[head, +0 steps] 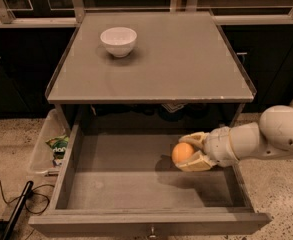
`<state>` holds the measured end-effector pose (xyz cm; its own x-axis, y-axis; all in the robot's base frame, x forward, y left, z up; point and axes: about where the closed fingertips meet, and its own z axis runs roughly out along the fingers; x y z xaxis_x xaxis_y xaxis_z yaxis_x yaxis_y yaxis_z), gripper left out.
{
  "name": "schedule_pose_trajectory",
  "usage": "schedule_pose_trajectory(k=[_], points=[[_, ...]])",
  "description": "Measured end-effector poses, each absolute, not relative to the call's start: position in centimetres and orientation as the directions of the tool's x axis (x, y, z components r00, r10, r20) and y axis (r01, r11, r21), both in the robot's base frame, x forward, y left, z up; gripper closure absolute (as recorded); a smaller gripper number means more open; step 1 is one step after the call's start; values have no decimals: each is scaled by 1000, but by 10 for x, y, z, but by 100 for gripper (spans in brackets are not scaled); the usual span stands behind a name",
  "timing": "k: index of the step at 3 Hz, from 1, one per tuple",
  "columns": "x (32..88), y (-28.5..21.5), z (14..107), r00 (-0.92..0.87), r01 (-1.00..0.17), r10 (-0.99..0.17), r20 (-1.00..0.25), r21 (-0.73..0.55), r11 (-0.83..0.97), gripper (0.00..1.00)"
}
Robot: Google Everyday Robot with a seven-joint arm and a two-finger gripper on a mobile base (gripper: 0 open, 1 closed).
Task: Place orange into top drawer
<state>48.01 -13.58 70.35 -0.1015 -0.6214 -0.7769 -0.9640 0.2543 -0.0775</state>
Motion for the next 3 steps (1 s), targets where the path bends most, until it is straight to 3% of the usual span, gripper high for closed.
schedule_pose_trajectory(k=[3], points=[[500, -131, 610, -178, -945, -612, -771, -39, 324, 100]])
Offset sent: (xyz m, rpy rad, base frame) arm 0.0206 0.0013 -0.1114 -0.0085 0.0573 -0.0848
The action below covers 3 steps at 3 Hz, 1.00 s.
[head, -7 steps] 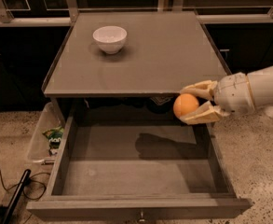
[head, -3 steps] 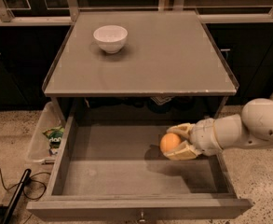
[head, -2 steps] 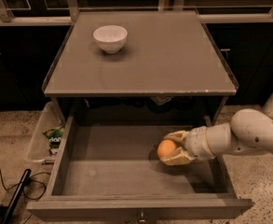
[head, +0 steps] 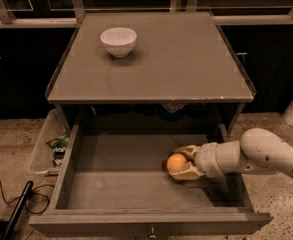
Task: Place orange into top drawer
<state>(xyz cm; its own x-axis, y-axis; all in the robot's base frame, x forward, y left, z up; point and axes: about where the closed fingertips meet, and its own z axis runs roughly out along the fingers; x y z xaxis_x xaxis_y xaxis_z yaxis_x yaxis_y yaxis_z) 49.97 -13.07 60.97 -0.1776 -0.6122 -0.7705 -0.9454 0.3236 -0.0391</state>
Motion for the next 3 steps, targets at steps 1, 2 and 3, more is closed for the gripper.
schedule_pose_trajectory(k=[1, 2, 3], points=[[500, -131, 610, -178, -945, -612, -771, -40, 325, 81], [500, -131, 610, -178, -945, -612, -771, -40, 325, 58], [500, -131, 609, -178, -945, -612, -771, -40, 325, 35]])
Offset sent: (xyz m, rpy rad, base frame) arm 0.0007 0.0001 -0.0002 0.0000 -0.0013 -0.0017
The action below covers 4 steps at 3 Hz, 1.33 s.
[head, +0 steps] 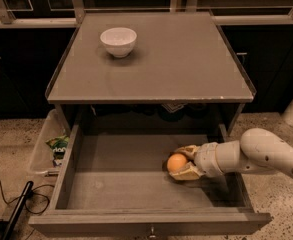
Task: Place orange into top drawer
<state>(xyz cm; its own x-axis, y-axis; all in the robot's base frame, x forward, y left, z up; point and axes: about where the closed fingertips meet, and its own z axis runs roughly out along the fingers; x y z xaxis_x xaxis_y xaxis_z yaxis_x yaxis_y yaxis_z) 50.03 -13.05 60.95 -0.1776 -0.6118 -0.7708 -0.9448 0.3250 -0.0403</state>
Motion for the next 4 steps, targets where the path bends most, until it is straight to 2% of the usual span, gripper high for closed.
schedule_pose_trajectory(k=[1, 2, 3, 4], points=[[500, -130, 609, -178, -945, -612, -771, -40, 325, 12], [500, -130, 610, -178, -945, -612, -771, -40, 325, 0], [500, -130, 612, -174, -945, -612, -771, -44, 325, 0], [497, -135, 644, -126, -943, -627, -769, -103, 315, 0]])
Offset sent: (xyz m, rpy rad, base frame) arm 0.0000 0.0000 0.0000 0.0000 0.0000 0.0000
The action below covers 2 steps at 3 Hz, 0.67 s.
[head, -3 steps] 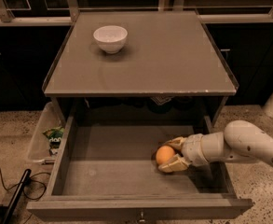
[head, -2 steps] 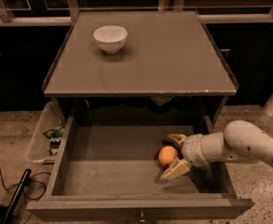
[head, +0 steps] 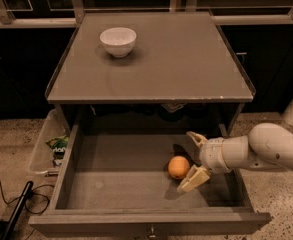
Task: Place orange into top drawer
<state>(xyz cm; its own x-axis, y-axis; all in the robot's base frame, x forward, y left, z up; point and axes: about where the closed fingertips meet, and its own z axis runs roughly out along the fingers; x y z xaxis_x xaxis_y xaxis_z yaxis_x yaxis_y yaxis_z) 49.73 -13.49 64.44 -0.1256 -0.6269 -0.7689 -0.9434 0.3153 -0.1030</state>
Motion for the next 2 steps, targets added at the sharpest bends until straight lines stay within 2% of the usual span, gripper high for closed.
schedule_pose_trajectory(k=[2], points=[[480, -158, 749, 7, -910, -697, -717, -293, 292, 0]])
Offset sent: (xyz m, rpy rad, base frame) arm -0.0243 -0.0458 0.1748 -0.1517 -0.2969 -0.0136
